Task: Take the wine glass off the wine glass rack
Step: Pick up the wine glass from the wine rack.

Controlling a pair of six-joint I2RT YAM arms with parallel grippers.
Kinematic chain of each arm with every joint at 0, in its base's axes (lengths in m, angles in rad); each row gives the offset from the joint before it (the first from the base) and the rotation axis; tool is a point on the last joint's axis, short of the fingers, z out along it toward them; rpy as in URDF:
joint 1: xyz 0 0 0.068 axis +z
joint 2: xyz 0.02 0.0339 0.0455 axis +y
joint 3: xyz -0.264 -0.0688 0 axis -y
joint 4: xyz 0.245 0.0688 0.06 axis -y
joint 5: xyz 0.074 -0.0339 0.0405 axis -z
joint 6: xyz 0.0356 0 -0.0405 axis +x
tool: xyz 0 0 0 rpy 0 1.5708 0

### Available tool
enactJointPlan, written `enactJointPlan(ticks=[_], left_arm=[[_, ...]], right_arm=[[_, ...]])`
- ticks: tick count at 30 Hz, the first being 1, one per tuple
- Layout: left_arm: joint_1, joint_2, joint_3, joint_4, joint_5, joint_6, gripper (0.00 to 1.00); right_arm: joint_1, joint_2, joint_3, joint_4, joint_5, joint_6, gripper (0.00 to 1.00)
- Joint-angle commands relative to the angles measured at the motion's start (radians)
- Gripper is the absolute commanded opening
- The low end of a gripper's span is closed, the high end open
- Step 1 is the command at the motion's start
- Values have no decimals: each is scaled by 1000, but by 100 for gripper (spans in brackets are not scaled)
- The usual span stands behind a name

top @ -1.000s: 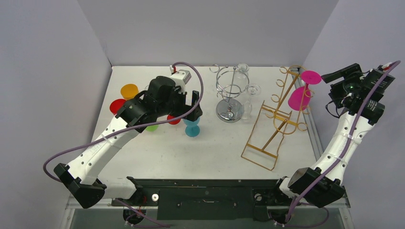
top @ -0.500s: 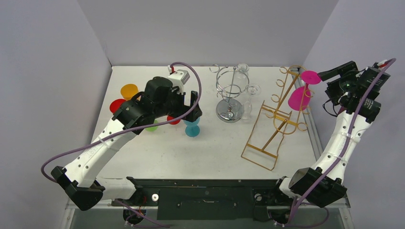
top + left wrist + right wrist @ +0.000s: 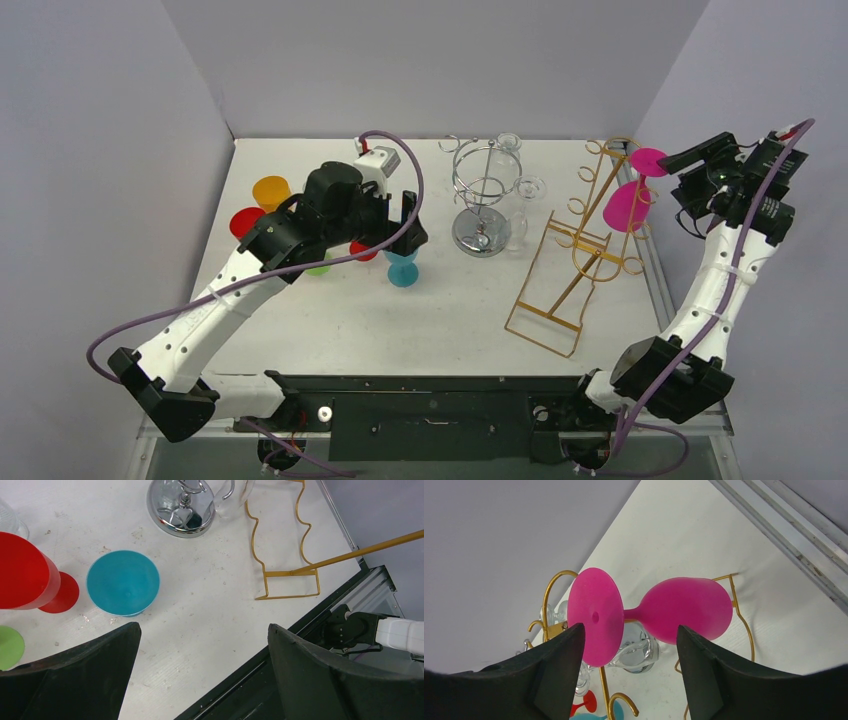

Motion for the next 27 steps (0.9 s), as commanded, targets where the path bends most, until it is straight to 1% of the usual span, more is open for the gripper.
enactJointPlan(ticks=[1, 8, 14, 21, 27], left_arm=[[3, -32, -20, 72, 15, -11, 96], [10, -36, -37, 92, 35, -16, 96], [14, -37, -52, 104, 56, -18, 96], [16, -27, -52, 113, 74, -20, 96], [17, -29, -62, 118, 73, -24, 96]], right_arm=[[7, 21, 45, 24, -34, -11, 61], [29, 38, 37, 43, -31, 2, 54], [31, 36, 24, 63, -18, 20, 42], [32, 39, 36, 65, -8, 28, 37], [31, 40, 62, 51, 1, 20, 27]])
